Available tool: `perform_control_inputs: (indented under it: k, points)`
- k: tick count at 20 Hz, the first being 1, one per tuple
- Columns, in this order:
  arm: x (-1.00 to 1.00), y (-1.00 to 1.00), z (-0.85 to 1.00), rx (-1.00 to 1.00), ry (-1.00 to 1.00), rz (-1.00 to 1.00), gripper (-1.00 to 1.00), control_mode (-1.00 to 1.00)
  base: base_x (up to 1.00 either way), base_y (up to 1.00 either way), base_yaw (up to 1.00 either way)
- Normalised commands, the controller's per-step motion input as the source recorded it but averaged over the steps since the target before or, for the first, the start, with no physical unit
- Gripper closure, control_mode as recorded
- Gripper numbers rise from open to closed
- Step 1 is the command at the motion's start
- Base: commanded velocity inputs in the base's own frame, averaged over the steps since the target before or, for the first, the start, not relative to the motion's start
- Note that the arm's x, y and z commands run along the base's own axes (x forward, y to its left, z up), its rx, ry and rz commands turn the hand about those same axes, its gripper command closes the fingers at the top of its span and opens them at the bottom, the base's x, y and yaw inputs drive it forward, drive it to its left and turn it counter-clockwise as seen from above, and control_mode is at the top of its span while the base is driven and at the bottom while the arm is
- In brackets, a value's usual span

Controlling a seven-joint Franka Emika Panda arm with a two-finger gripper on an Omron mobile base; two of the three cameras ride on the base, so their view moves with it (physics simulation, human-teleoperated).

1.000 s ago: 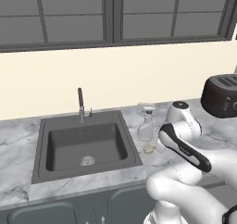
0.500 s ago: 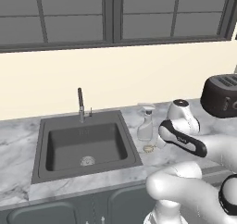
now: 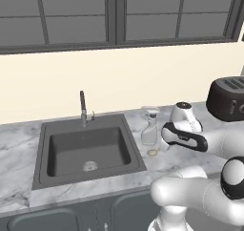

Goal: Locate and retrieve the spray and dish brush from the cabinet. Place them next to the sink.

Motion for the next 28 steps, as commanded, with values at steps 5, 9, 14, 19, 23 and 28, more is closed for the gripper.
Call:
perform_control_inputs:
  k: [5,9,14,19,23,28]
  points:
    - [0.01,0.28,-0.28,0.02,0.00,0.11,-1.00,-1.00,0.00,0.00,0.00]
    - [0.00,0.22,-0.23,0.03,0.00,0.10,-1.00,-1.00,0.00,0.00,0.00]
    - [-0.02,0.12,-0.19,0.02,0.00,0.08,-1.00,-1.00,0.00,0.00,0.00]
    - [-0.12,0.07,-0.05,0.01,0.00,0.09,-1.00,-1.00,0.00,0.00,0.00]
    - [-0.21,0.02,0.27,0.01,-0.03,0.08,-1.00,-1.00,0.00,0.00,0.00]
    - [-0.31,0.06,0.48,0.01,-0.05,0.04,-1.00,-1.00,0.00,0.00,0.00]
